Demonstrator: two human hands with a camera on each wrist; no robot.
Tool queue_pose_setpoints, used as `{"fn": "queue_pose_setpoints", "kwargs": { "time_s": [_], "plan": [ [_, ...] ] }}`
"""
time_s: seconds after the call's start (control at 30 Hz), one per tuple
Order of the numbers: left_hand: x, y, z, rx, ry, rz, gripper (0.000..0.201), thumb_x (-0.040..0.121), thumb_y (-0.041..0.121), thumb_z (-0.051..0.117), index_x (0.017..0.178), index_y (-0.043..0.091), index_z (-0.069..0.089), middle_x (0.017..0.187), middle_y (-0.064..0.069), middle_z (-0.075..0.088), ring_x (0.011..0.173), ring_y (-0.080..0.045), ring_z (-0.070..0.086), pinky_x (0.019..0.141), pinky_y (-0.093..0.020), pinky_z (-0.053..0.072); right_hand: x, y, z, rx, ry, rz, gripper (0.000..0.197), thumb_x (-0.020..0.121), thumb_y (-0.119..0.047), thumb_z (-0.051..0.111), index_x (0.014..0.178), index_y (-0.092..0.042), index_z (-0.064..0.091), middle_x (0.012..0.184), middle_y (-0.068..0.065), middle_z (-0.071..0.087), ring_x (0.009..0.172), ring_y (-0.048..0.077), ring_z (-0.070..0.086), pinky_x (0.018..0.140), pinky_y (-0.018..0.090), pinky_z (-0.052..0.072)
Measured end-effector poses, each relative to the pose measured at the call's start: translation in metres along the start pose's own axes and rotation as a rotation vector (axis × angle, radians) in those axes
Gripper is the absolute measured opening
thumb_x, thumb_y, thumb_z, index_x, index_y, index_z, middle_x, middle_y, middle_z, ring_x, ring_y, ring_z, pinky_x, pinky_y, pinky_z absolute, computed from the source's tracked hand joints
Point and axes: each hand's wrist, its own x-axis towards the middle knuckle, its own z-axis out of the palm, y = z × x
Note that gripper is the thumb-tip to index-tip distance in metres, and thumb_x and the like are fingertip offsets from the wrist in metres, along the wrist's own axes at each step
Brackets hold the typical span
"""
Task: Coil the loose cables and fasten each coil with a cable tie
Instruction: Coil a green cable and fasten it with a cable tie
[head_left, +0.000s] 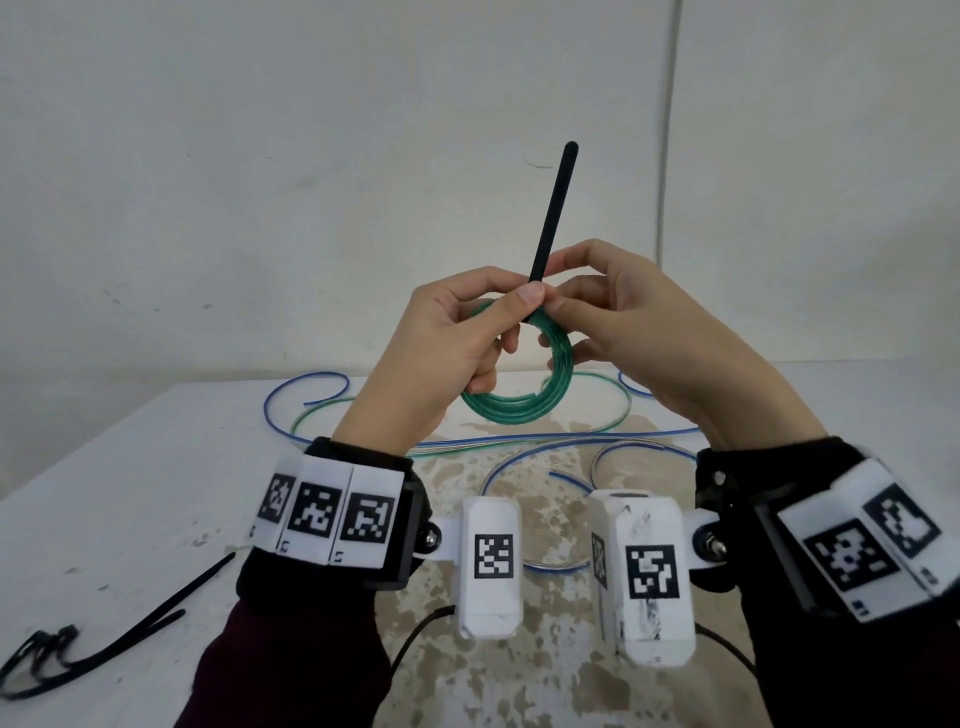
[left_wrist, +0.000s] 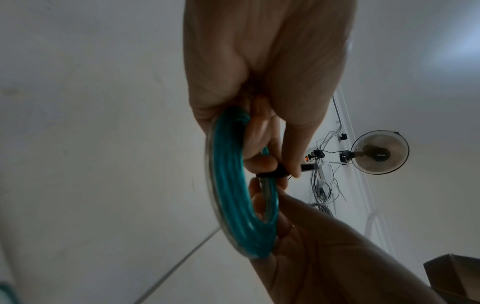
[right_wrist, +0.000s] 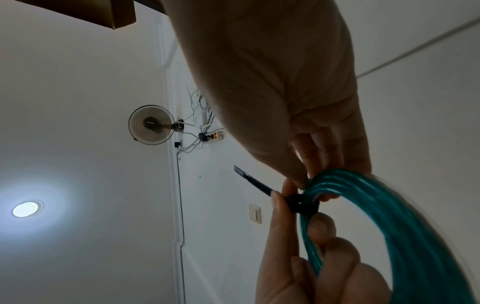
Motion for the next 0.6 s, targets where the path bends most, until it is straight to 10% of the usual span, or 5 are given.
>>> {"fn": "queue_pose_setpoints", "kwargs": {
  "time_s": [0.2, 0.43, 0.53, 0.6],
  "plan": [
    [-0.001, -0.001, 0.004, 0.005, 0.041, 0.058, 0.017, 0.09, 0.018, 0.06, 0.1, 0.005, 0.066, 0.05, -0.001, 0.04, 0.034, -0.007, 0.026, 0.039, -0.02, 0.02, -0.001, -0.002, 0.005, -0.023, 0.058, 0.023, 0.005, 0.096, -0.017, 0.052, 0.102, -0.017, 0.051, 0.08, 0.01, 0.069, 0.071, 0.022, 0.058, 0.083, 0.059, 0.051],
    [-0.002, -0.002, 0.0, 0.003, 0.049, 0.091, 0.015, 0.09, 0.025, 0.059, 0.087, 0.017, 0.071, 0.068, -0.017, 0.043, 0.047, -0.014, 0.025, 0.039, -0.021, 0.018, -0.001, -0.001, 0.016, -0.039, 0.051, -0.028, 0.002, 0.099, -0.019, 0.047, 0.098, -0.02, 0.047, 0.089, 0.027, 0.062, 0.071, 0.023, 0.046, 0.062, 0.038, 0.039],
    [0.001, -0.004, 0.001, 0.024, 0.052, 0.059, 0.014, 0.091, 0.019, 0.06, 0.087, 0.01, 0.07, 0.06, -0.011, 0.038, 0.046, -0.013, 0.024, 0.039, -0.019, 0.017, 0.0, -0.002, 0.006, -0.076, -0.002, -0.024, 0.014, 0.096, -0.011, 0.044, 0.097, -0.019, 0.055, 0.092, 0.018, 0.066, 0.082, 0.033, 0.059, 0.084, 0.056, 0.052],
    [0.003, -0.007, 0.002, 0.043, 0.057, 0.036, 0.015, 0.091, 0.018, 0.061, 0.089, 0.005, 0.07, 0.058, -0.008, 0.034, 0.047, -0.014, 0.022, 0.039, -0.017, 0.018, 0.0, -0.004, -0.003, -0.019, -0.006, -0.036, 0.022, 0.093, -0.005, 0.041, 0.094, -0.016, 0.06, 0.095, 0.008, 0.065, 0.091, 0.022, 0.064, 0.093, 0.049, 0.051]
  ]
}}
